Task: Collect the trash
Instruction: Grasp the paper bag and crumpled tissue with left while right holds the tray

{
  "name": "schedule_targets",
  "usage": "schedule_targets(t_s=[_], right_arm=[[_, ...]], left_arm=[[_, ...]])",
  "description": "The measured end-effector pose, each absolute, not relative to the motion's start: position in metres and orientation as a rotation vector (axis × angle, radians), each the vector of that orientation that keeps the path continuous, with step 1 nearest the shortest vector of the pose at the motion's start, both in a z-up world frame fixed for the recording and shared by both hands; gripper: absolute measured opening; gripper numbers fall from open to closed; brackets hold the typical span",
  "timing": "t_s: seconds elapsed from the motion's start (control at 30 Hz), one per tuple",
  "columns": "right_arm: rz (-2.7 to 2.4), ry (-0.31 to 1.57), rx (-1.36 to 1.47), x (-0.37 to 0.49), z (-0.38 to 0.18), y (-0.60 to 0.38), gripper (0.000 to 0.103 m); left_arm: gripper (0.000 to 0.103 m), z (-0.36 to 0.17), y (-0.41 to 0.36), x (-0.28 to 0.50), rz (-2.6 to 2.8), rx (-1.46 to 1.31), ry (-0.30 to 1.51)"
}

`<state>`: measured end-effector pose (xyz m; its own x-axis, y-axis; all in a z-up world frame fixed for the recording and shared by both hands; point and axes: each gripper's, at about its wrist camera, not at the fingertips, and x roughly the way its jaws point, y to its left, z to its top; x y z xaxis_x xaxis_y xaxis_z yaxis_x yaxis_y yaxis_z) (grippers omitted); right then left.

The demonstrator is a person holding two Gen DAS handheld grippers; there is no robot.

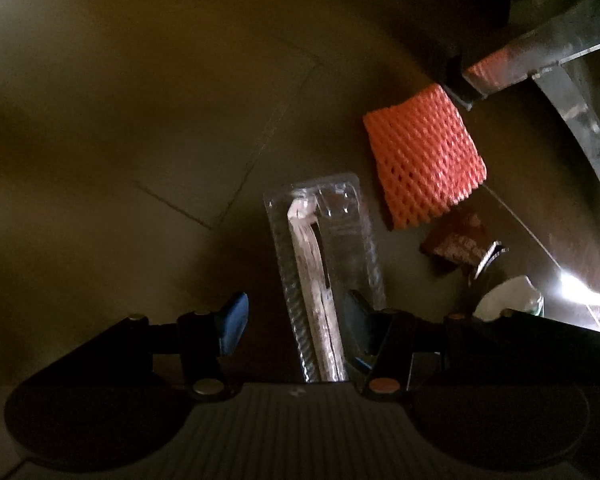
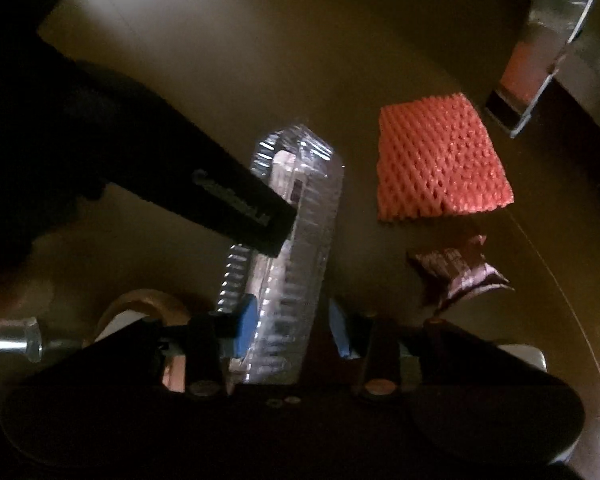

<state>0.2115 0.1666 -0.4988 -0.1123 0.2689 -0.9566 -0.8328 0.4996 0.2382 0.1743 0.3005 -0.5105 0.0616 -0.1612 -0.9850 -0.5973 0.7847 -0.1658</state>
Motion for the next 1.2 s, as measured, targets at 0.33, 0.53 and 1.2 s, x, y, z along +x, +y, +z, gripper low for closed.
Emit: schedule_targets(t_s=[0.33, 0.53, 1.2], right_arm=[[1.005, 1.464, -0.443, 0.226, -0.510, 0.168, 0.002], [0.950, 1.474, -0.389, 0.229, -0.491, 0.139, 0.001], [0.504, 1.472, -0.218, 0.296, -0.372, -0.088, 0.002]], left_arm=[[0.053, -0.507, 0.324, 0.175, 0.438, -0.694, 1.458], [0.053, -0.484, 0.325, 0.186, 0.382, -0.676, 1.368], [0.074, -0.492, 0.155, 0.244, -0.267, -0.366, 1.523]])
